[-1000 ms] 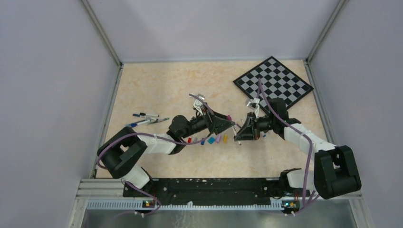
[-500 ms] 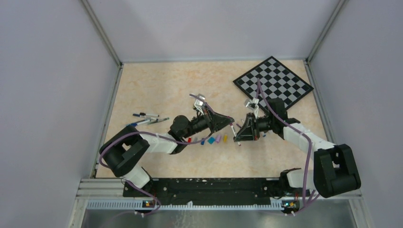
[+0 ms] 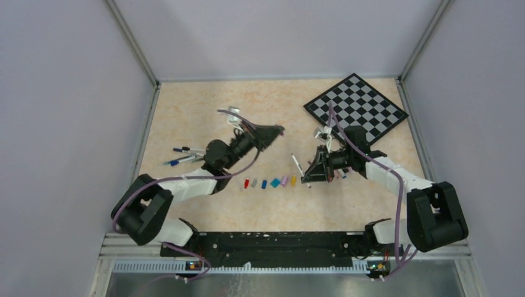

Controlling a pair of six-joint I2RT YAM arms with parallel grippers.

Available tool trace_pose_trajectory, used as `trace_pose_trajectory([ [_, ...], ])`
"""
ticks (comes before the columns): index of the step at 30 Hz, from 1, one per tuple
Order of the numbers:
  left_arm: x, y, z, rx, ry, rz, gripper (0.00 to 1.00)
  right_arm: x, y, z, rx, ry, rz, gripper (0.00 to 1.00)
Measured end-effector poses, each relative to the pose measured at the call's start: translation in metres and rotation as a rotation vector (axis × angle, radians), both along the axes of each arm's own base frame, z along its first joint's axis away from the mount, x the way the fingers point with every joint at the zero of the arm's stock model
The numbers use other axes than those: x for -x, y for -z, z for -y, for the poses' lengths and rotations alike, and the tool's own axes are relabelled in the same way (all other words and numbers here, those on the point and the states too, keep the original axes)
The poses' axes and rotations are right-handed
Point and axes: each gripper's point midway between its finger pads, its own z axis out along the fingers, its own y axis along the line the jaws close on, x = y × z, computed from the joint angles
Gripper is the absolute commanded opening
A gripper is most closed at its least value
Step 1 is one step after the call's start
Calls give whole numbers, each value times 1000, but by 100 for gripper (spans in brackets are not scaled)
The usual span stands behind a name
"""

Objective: Open the pen caps
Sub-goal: Open the pen cap from the pen, then place the pen at the center of the board.

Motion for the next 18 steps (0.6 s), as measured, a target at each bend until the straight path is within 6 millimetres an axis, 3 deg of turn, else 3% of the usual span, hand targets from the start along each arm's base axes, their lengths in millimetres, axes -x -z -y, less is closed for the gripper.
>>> trace_pose_trajectory([
  [2, -30, -37, -33, 68, -163, 62, 0, 5, 5, -1, 13, -13, -34, 0],
  [4, -48, -73, -64, 133, -296, 124, 0, 10, 10, -3, 26, -25, -62, 0],
  [6, -50, -103, -82, 188, -369, 181, 0, 13, 15, -3, 40, -29, -82, 0],
  [8, -46, -118, -90, 210, -392, 214, 0, 14, 21, -1, 68, -22, -90, 0],
  [12, -41, -118, -94, 164, -389, 210, 0, -2, 28, 4, 168, 25, -11, 0],
  [15, -33, -101, -88, 83, -336, 173, 0, -26, 28, 18, 247, 99, 119, 0],
  [18, -15, -75, -80, -5, -243, 126, 0, -50, 28, 46, 328, 223, 213, 0],
])
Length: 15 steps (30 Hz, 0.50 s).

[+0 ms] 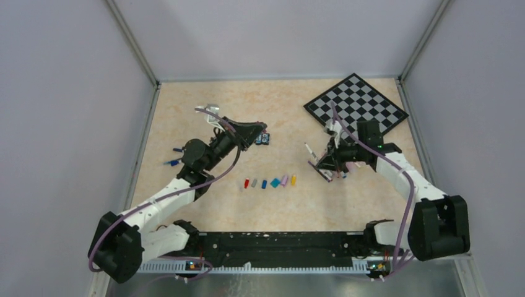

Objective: Open the pen caps
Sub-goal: Place the pen at the center of the board.

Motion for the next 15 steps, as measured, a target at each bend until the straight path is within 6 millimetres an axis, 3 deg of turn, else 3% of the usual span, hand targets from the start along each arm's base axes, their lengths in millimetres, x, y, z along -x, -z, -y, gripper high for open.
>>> trace_pose_trajectory([
  [4, 26, 50, 15, -116, 132, -96, 0, -36, 7, 51, 138, 202, 91, 0],
  [8, 59, 99, 34, -219, 253, -191, 0, -56, 29, 98, 318, 343, 112, 0],
  [12, 93, 124, 55, -291, 360, -226, 0, -63, 55, 133, 474, 404, 65, 0],
  [15, 104, 138, 62, -319, 401, -248, 0, -66, 71, 154, 572, 431, 33, 0],
])
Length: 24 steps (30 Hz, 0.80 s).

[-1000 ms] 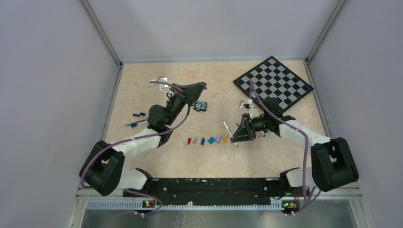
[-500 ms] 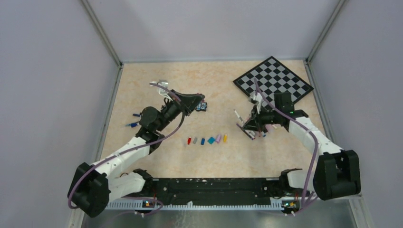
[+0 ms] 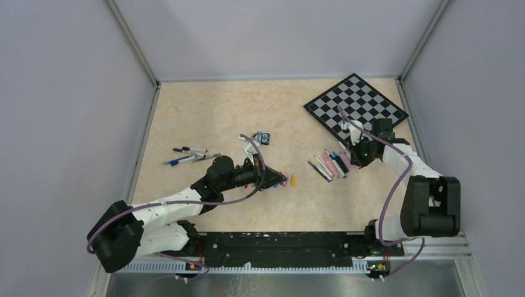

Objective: Open the pen caps
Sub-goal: Place the pen at the center of the board.

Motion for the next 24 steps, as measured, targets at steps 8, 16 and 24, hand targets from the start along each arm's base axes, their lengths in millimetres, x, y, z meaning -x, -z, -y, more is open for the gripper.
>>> trace_pose_trajectory([
  [8, 7, 27, -3, -46, 7, -46, 0, -1, 14, 28, 149, 40, -31, 8],
  [16, 9, 35, -6, -58, 7, -59, 0, 0, 24, 39, 206, 60, -61, 18],
  [24, 12, 36, -5, -58, 13, -61, 0, -2, 22, 41, 213, 65, -59, 24],
])
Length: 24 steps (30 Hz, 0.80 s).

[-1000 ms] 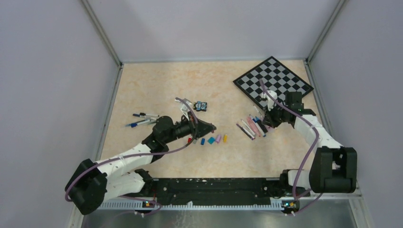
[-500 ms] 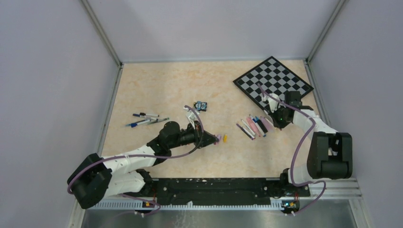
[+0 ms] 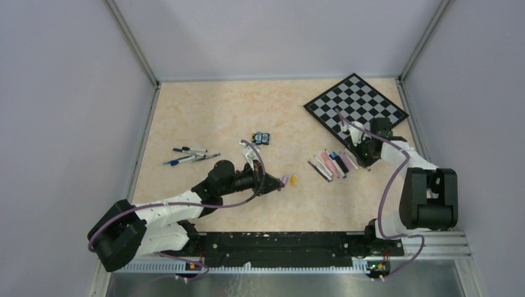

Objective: Open the pen caps
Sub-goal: Place the pen at the center of the board, then place the pen cap at the center of the board.

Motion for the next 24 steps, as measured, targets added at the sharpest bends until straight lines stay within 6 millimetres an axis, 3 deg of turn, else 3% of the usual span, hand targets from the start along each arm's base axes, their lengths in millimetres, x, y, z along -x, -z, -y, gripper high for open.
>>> trace_pose_trajectory([
  [7, 7, 9, 5, -23, 22, -18, 0, -3, -4, -2, -11, -1, 9, 25],
  [12, 10, 22, 15, -85, 25, -34, 0, 0, -14, -14, -71, -24, 28, 25],
  [19, -2, 31, 53, -239, -24, -15, 2, 2, -41, -36, -184, -80, 101, 25],
  [24, -19, 56, 78, -402, -81, -27, 3, 3, -48, -45, -230, -100, 115, 25],
])
